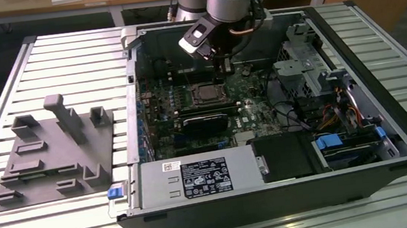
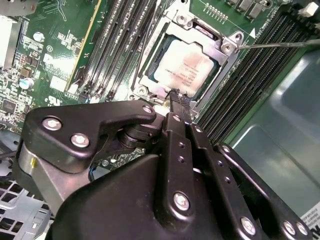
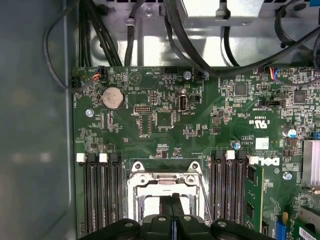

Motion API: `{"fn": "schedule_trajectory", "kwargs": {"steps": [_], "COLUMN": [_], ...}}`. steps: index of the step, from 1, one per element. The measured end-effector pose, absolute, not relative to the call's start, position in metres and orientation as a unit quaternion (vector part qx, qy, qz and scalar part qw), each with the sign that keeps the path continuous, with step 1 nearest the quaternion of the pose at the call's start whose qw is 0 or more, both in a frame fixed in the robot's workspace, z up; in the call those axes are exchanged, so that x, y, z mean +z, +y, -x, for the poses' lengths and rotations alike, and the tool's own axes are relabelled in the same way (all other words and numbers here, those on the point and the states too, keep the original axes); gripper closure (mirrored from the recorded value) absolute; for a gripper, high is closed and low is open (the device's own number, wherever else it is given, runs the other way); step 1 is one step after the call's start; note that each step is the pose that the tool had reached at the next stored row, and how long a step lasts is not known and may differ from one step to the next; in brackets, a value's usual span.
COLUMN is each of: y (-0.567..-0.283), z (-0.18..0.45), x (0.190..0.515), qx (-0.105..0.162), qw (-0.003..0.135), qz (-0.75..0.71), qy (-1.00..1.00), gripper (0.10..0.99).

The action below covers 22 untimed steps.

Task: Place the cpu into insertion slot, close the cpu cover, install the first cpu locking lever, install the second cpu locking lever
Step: 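Close the cpu cover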

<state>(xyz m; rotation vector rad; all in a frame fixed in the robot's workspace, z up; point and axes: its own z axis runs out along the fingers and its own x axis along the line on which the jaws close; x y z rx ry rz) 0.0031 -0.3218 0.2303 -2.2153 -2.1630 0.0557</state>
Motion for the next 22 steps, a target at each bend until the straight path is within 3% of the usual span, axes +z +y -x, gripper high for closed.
{"fn": "schedule_trajectory", "kwargs": {"steps": [22], "y": [-0.324], "z": [0.030], "x": [0.218], "qx": [-0.017], "qw": [0.010], "qz": [0.713], "qy": [-0.700], "gripper": [0.980]}}
